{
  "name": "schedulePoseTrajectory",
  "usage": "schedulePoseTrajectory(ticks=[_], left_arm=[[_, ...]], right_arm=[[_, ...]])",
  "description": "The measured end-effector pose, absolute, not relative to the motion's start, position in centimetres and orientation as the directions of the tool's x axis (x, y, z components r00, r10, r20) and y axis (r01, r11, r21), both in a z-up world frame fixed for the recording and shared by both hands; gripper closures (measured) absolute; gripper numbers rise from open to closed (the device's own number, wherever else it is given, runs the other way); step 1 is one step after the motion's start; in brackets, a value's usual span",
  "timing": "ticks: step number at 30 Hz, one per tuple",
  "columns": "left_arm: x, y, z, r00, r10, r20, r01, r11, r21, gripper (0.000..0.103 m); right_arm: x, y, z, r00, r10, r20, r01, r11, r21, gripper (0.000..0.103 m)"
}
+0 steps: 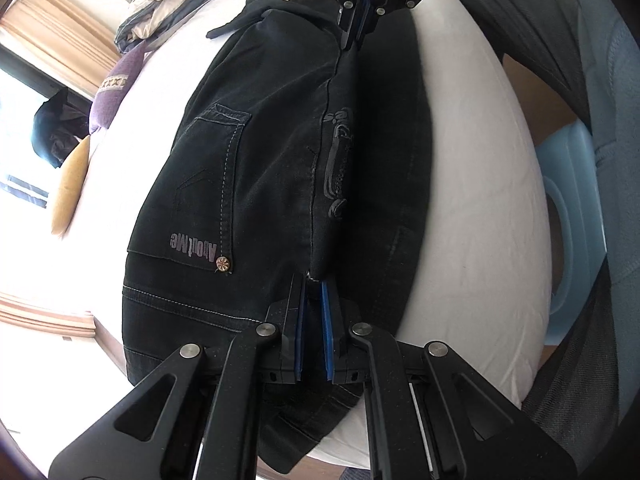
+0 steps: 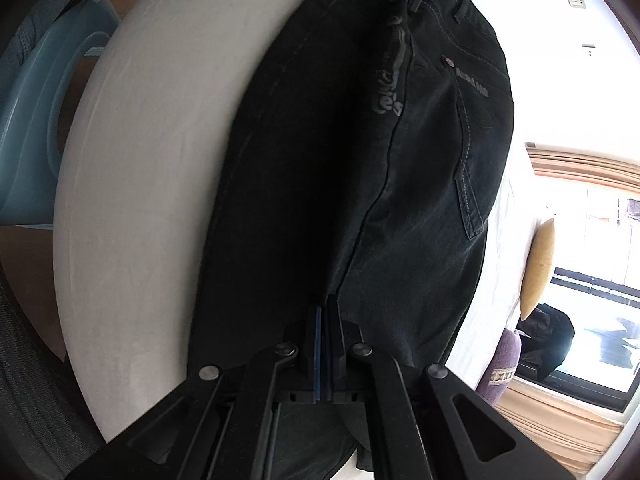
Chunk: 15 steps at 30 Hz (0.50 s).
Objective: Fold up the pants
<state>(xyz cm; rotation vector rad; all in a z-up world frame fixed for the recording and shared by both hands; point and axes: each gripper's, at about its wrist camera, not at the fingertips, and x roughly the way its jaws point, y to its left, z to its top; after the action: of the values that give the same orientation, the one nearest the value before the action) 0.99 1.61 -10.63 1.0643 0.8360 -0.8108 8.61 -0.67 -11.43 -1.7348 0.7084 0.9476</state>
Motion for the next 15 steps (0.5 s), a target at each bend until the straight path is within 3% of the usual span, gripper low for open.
schedulePoseTrajectory(ticks=[15], left_arm=[[2.5, 1.7, -11.6, 0.442, -0.144, -0.886, 0.888, 0.214, 0.408, 0.097]], right_arm=[[8.8, 0.0, -12.4, 0.519, -0.037, -0.854, -0.804, -0.358, -0.474, 0.102]])
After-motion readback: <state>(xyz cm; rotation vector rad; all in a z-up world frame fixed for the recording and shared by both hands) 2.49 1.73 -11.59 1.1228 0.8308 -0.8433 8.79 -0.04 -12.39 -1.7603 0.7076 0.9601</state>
